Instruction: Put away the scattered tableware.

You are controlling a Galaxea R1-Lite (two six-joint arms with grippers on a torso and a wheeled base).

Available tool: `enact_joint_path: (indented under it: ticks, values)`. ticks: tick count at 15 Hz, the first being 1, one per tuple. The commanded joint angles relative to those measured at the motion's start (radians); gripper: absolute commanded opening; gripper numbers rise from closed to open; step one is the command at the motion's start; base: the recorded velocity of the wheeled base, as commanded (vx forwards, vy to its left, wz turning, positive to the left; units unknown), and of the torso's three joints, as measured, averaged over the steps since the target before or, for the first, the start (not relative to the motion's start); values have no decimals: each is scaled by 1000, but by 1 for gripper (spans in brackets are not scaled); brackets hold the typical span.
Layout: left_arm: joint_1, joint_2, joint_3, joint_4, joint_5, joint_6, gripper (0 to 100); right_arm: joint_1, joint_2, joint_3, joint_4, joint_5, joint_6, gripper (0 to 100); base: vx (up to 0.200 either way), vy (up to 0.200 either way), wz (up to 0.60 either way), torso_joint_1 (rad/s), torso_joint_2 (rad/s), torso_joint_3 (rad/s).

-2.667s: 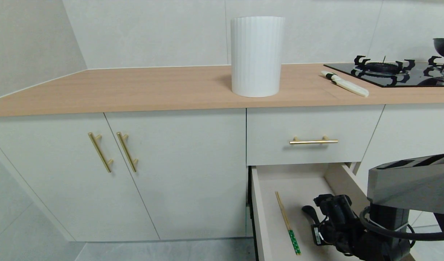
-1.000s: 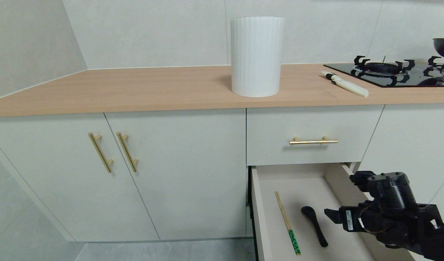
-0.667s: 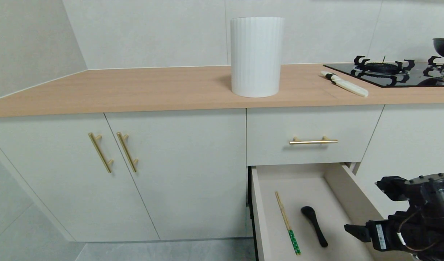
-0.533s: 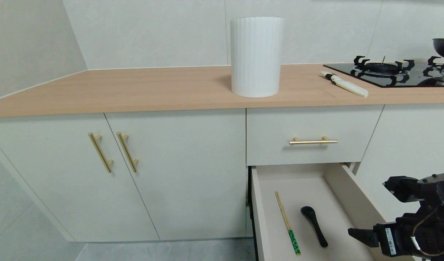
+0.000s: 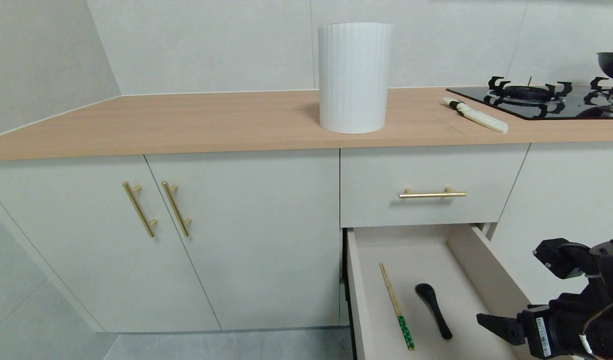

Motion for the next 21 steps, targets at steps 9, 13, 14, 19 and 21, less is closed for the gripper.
enact_joint_path:
  ticks: [9,13,14,19,21]
  values:
    - [1,2,-2,0,0,0,100,118,60,71,-2,-4,-35,100,-156,0,0,3,1,2]
    - [1,2,-2,0,0,0,100,127,136,74,-7,-12,-32,100,0,0,0,0,0,0]
    - [1,2,-2,0,0,-2,100,127,139,74,-9,-12,-32,100,0,0,0,0,0,0]
    - [0,2,-2,0,0,-2,100,126,220,59,-24,-55,-11,100,0,0,0,0,0,0]
    - [0,2,-2,0,0,0,100,126,271,56,-67,-95,31,100,0,0,0,0,0,0]
